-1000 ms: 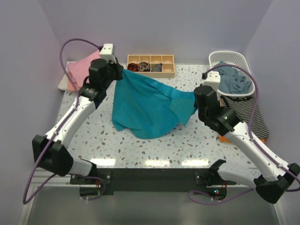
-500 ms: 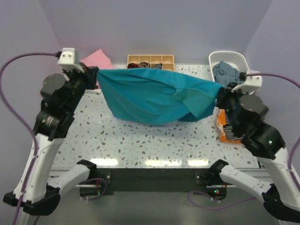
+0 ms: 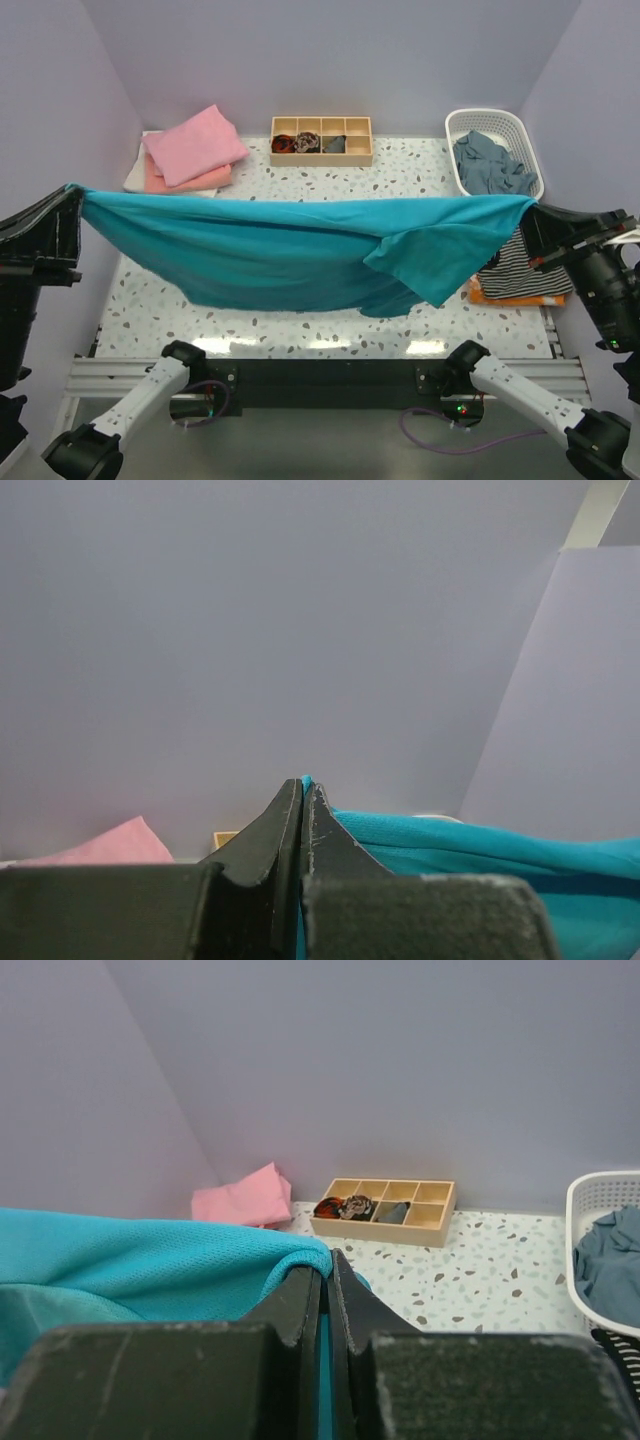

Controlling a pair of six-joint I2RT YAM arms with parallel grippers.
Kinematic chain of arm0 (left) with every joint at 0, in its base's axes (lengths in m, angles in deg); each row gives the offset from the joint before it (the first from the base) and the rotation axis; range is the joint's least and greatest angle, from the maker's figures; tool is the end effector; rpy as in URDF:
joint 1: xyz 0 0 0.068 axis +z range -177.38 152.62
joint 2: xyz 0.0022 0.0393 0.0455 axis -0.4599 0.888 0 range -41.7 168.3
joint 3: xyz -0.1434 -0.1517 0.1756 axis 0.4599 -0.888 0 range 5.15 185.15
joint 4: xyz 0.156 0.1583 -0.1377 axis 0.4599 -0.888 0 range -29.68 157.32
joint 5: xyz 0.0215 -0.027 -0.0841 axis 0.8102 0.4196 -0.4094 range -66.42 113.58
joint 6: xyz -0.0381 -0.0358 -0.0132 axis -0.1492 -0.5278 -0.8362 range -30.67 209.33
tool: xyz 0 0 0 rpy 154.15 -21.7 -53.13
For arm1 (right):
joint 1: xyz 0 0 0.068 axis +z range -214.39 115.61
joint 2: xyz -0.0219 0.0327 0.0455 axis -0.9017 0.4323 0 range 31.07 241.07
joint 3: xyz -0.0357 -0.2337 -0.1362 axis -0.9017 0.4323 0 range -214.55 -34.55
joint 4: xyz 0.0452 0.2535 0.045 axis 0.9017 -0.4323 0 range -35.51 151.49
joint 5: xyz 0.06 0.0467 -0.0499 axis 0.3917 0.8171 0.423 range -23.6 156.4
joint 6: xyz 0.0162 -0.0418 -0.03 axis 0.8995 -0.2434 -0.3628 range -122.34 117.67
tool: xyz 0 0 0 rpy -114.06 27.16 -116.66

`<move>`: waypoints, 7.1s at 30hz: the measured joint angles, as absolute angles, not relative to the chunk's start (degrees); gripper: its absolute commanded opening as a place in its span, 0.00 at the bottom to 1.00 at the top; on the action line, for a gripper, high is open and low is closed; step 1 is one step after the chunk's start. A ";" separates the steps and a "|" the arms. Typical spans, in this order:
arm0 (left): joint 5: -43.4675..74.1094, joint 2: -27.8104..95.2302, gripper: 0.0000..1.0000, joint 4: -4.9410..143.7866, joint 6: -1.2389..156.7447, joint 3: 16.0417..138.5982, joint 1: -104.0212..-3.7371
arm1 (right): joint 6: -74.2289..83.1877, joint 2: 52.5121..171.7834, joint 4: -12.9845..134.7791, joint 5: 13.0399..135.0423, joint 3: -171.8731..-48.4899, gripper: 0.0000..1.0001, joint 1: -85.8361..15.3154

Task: Fold and stack the t-shirts
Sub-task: Flatten the tshirt out, then fold the tshirt

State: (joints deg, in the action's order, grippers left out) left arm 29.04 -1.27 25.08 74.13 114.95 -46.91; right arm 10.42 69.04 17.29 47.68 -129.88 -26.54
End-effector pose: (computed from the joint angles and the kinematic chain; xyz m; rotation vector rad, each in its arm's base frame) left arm -0.0491 0.0211 0.5851 -0.0446 1.1114 -0.4911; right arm 0.0058 -0.0101 0.5392 -0.0193 1.3726 0.5238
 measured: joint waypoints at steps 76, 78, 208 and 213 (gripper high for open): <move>15.44 63.21 0.44 87.72 61.39 53.88 -40.59 | 24.80 135.71 32.76 54.41 -105.59 0.59 -49.40; 15.83 63.49 0.43 87.88 61.41 54.10 -40.40 | 25.13 135.75 32.41 54.00 -104.37 0.59 -49.43; 24.25 76.98 0.00 64.64 60.43 84.74 -31.85 | 32.49 139.07 44.74 77.14 -102.45 0.32 -58.45; 24.25 76.98 0.00 64.64 60.43 84.74 -31.85 | 32.25 140.58 45.31 78.08 -102.80 0.04 -58.45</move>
State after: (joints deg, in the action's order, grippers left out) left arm 24.25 76.98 64.64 60.43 84.74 -31.85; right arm 32.25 140.58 45.31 78.08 -102.80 -58.45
